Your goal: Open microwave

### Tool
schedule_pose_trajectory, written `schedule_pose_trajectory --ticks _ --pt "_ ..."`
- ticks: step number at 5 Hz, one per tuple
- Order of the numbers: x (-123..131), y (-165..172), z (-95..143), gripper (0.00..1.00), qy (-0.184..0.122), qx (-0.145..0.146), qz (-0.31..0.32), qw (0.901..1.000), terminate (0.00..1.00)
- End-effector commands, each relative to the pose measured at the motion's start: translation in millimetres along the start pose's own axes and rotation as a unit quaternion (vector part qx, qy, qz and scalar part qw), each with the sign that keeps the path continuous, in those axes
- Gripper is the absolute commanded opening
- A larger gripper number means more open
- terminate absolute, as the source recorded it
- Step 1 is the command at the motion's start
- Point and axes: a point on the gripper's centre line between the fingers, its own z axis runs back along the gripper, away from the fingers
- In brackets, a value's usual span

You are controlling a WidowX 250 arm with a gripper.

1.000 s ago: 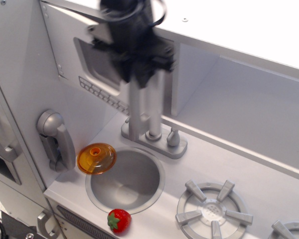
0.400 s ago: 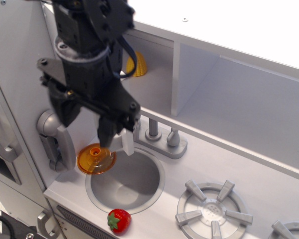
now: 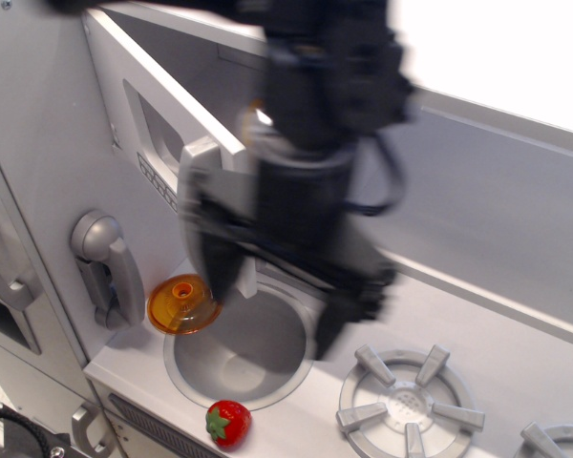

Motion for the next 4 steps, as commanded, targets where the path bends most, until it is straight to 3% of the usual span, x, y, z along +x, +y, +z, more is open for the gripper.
schedule_pose_trajectory --ticks 1,2,3,4 --pt "68.8 -9.1 16.2 1.0 -0.036 -0.059 0.031 0.9971 0.0" --pt "94.3 3.8 19.8 1.0 -0.068 -0.061 0.049 0.9946 0.0" --pt "102.7 35.0 26.1 1.0 -0.091 -0.038 0.067 0.9929 0.0" --pt "95.6 67.0 25.7 1.0 -0.091 -0.056 0.056 0.9927 0.0"
